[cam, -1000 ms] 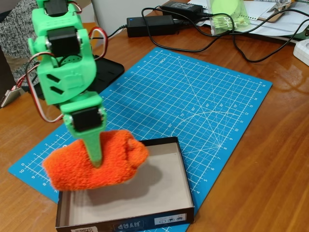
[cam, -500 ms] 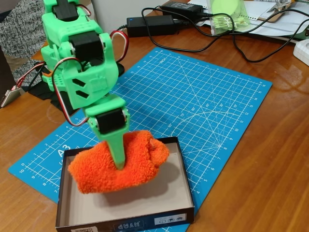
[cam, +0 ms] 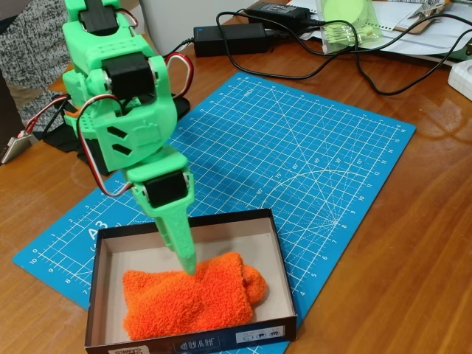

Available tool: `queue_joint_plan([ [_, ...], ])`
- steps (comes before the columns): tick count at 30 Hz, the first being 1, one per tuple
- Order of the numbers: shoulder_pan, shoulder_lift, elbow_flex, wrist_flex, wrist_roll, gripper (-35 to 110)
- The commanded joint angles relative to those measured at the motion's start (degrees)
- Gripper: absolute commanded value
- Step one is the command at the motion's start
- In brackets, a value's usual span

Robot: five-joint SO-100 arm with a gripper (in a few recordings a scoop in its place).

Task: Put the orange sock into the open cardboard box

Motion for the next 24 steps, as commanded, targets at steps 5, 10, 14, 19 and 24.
queue_joint_plan([
  [5,-1.9,8.3,-1.5,2.1,1.3,0],
  [10,-4.0,13.1,0.3,2.5,1.5,0],
  [14,-5.9,16.6,-0.9,5.6,2.2,0],
  [19,-9.1,22.5,-2.2,10.1,3.3,0],
  [24,-13.2,30.6,-0.7,13.9,4.3,0],
])
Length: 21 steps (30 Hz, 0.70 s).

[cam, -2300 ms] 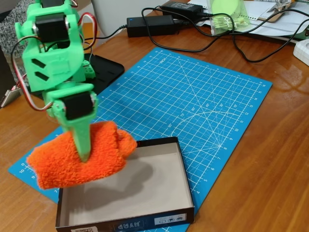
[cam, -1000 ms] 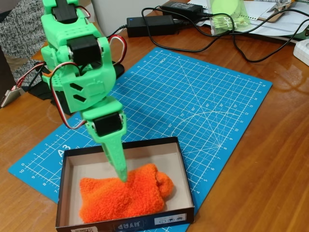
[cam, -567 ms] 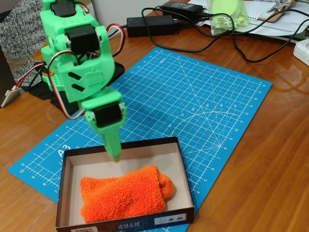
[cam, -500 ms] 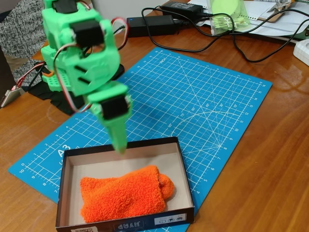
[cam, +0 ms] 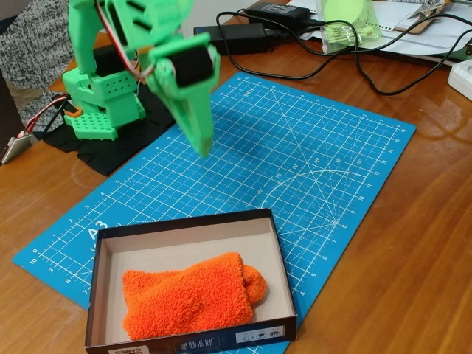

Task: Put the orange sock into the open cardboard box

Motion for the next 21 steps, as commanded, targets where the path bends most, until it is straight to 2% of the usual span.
queue_joint_plan([
  [1,-2.7,9.4,0.3,2.3,1.1,0],
  [21,-20.6,47.7,24.2,6.5,8.2,0],
])
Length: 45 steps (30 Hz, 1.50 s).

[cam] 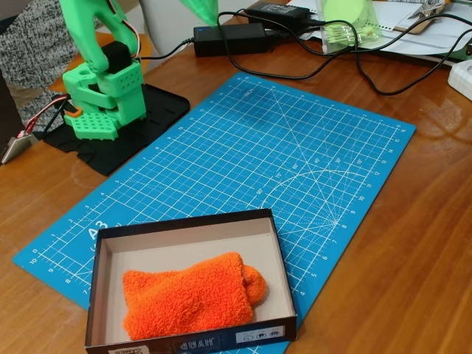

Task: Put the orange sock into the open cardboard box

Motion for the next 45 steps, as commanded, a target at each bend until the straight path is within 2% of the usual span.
queue_joint_plan([
  [1,-1.6,7.6,2.7,0.0,1.9,0],
  [10,-6.2,26.2,15.6,-3.3,1.6,0],
  [26,-5.4,69.2,65.4,-25.6,-8.4,-1],
  [32,-4.7,69.4,79.2,-29.8,-9.0,-1],
  [45,-3.5,69.5,93.5,-26.9,-9.0,2],
])
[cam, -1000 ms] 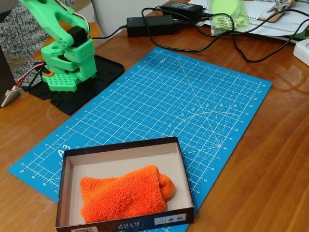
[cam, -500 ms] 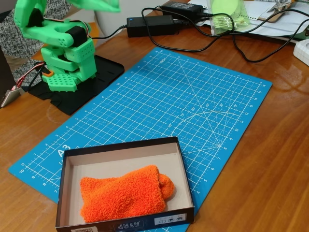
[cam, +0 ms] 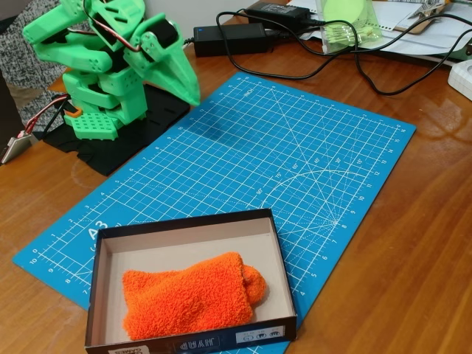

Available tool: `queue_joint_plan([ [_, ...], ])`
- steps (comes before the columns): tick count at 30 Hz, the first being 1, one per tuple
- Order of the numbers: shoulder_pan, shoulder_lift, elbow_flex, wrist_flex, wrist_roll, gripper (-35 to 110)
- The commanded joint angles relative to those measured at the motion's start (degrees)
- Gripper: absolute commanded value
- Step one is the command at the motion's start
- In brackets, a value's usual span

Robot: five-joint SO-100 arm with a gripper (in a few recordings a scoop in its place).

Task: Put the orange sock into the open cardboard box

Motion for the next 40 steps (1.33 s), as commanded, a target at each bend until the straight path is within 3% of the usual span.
queue_joint_plan([
  [1,0.1,0.1,3.0,0.4,-0.7,2],
  [5,-1.1,0.2,9.8,-0.4,-0.4,1],
  [40,-2.3,-0.2,10.7,-0.7,-0.7,-1],
])
